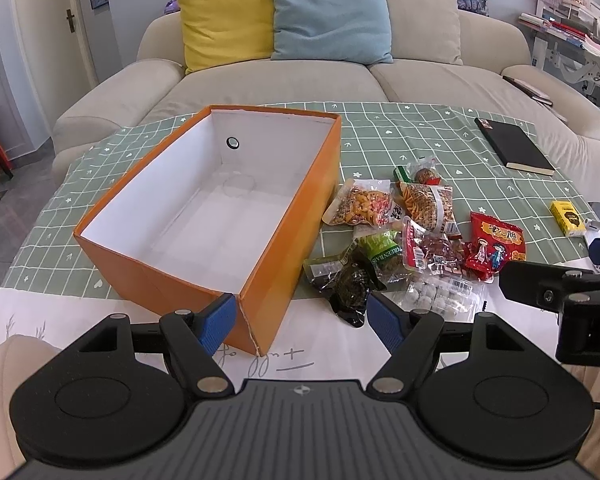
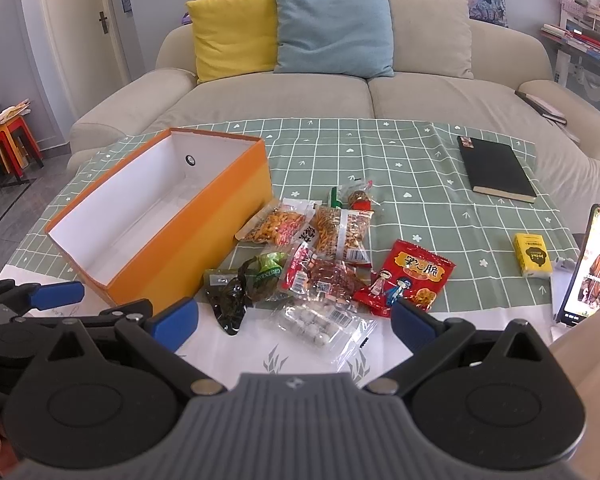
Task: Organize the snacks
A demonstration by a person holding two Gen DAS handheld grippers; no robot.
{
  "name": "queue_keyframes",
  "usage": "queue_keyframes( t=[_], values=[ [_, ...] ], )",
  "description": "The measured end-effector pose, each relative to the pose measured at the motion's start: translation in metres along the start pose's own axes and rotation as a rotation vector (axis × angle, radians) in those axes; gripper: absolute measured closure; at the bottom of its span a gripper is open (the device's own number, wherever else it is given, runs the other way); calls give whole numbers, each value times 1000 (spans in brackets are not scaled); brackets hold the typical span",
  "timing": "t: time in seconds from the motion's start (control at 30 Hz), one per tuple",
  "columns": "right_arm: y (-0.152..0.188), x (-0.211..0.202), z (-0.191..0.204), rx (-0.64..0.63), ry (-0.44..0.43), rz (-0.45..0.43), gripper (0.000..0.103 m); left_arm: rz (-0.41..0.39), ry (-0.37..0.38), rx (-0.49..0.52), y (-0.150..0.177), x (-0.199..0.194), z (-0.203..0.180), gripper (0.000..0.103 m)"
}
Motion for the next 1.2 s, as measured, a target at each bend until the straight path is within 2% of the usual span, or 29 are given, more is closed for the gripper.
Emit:
queue_keyframes(
  t=[1.2],
  values=[
    [2, 6, 0, -1, 2, 26, 4, 29, -1, 0, 0, 4, -1, 16]
  ],
)
Point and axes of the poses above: each gripper's, at about its wrist camera, not at the fingertips, and x roughly the way its jaws point, z to its left, y to its underside, the point moved 8 cm from there along x, roughly the way its jaws point, and after that the axes turned 10 degrees about y, right-handed, at the moved point
